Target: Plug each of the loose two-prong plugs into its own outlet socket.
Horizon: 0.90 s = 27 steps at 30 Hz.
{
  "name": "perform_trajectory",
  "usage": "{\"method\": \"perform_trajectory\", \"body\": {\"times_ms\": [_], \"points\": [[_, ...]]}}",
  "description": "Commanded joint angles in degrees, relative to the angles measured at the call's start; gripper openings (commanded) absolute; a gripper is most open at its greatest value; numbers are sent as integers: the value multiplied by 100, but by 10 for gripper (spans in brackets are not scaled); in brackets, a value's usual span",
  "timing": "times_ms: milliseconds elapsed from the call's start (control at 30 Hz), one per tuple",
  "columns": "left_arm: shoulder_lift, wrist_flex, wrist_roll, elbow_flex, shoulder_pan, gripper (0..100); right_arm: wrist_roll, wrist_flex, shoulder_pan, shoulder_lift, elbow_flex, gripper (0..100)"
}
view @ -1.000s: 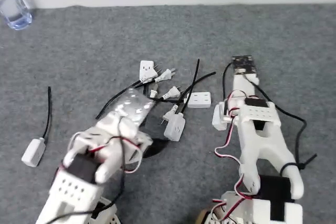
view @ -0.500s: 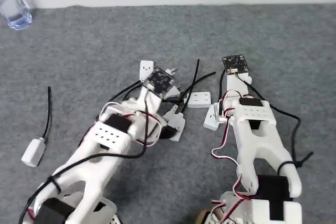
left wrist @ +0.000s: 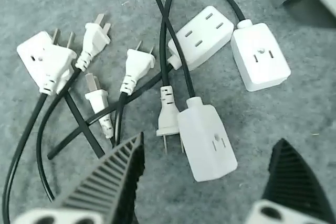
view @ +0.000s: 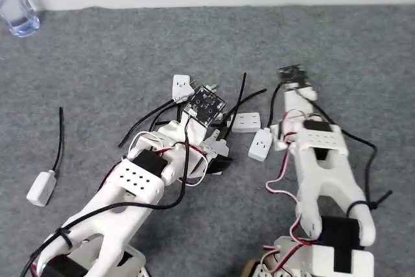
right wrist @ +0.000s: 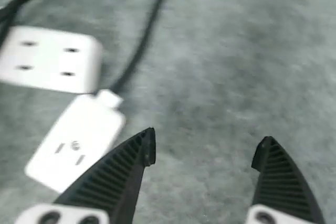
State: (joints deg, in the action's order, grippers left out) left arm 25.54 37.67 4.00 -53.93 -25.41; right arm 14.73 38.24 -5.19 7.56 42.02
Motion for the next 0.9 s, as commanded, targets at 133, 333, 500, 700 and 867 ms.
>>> {"method": "perform_trajectory", "body": {"times_ms": [133,333,500,700,867], "points": [[-1468,-466,-123,602,-70,339,-97,-119,-92,22,-290,307],[-2725,686,-308,2035,-79,273,-97,-110,-92,22,-290,307],[-2927,888,-387,2290,-79,191,-97,-136,-92,22,-290,307],[-2927,905,-378,2264,-255,117,-97,-145,-84,22,-290,307],[-2936,1029,-360,2308,-325,115,-97,-145,-84,22,-290,307]]}}
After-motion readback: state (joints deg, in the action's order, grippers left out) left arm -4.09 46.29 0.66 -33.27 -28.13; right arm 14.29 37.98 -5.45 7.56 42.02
